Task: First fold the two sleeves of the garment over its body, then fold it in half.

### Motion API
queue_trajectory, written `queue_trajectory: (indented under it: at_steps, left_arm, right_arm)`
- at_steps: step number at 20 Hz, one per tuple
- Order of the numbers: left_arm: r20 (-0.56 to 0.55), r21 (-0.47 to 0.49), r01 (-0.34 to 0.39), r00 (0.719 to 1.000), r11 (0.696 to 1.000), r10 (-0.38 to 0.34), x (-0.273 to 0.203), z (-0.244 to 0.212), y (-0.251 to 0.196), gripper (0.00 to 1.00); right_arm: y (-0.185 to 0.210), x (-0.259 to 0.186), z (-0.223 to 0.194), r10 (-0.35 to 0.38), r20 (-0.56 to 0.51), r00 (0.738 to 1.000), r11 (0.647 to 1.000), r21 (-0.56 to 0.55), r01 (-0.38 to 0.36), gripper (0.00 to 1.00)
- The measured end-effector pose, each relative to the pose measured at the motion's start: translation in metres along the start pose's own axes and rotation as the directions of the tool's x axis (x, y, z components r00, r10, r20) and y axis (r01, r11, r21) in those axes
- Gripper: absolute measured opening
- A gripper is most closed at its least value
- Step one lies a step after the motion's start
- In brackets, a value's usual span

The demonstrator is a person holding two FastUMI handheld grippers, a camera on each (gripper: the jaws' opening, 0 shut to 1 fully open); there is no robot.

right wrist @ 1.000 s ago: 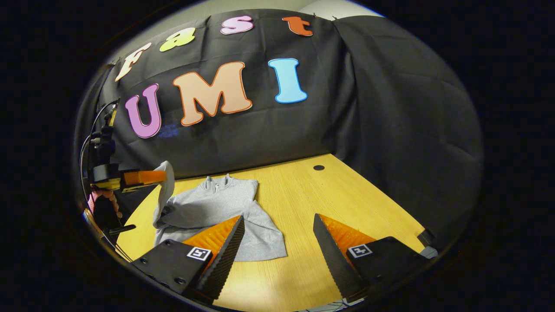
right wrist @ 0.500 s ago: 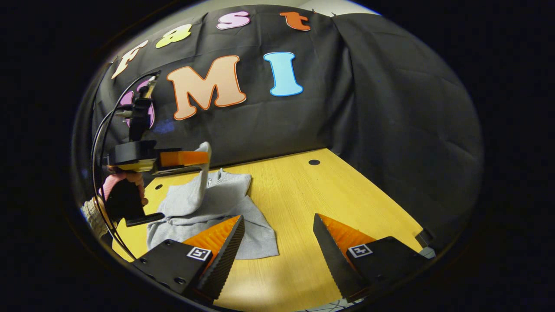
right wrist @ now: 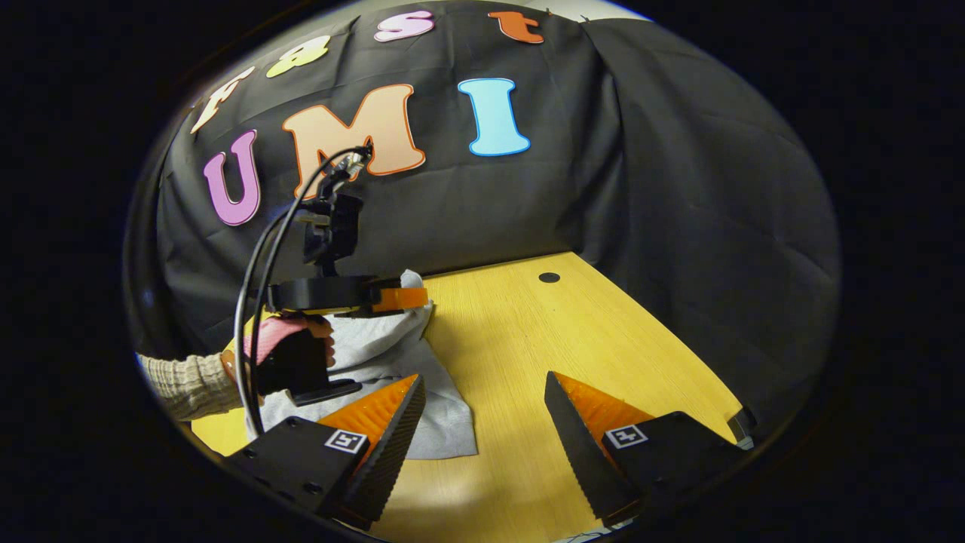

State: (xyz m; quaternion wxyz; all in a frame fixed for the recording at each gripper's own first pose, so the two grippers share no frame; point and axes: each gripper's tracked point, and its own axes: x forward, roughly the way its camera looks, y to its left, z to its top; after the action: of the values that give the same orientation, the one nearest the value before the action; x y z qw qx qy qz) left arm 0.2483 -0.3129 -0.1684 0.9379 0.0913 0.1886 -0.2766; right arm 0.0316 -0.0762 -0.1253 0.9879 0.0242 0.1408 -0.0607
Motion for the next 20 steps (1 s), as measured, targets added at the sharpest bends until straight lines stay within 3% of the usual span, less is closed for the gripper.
queue_trajectory:
  at_steps: [3, 5, 8, 11, 15, 20]
  left_arm:
    - [-0.027, -0.008, 0.021, 0.999, 1.000, -0.021, 0.010, -0.010, -0.001, 0.16]
    - [-0.020, -0.018, 0.043, 0.999, 0.999, -0.043, 0.009, -0.008, -0.005, 0.30]
    - [0.000, 0.017, -0.014, 1.000, 1.000, 0.014, -0.010, 0.004, 0.006, 0.99]
    - [0.071, 0.046, -0.065, 0.996, 0.997, 0.062, -0.044, 0.027, 0.022, 0.95]
    - [0.143, 0.015, -0.140, 0.980, 0.990, 0.136, -0.107, 0.042, 0.053, 0.94]
    - [0.170, -0.010, -0.333, 0.929, 0.943, 0.329, -0.194, 0.024, 0.114, 0.95]
  right_arm:
    - [-0.002, 0.008, 0.000, 0.007, -0.009, 1.000, 1.000, -0.017, -0.007, 0.98]
    - [-0.001, 0.012, 0.000, 0.021, -0.016, 1.000, 1.000, -0.018, -0.021, 0.98]
    - [0.005, 0.018, 0.001, 0.044, -0.023, 0.999, 0.999, -0.032, -0.044, 0.98]
    - [0.014, 0.023, -0.002, 0.078, -0.029, 0.997, 0.996, -0.048, -0.079, 0.98]
    - [0.029, 0.030, -0.012, 0.138, -0.051, 0.989, 0.988, -0.061, -0.141, 0.99]
    - [0.045, 0.035, -0.031, 0.195, -0.094, 0.976, 0.975, -0.091, -0.203, 0.99]
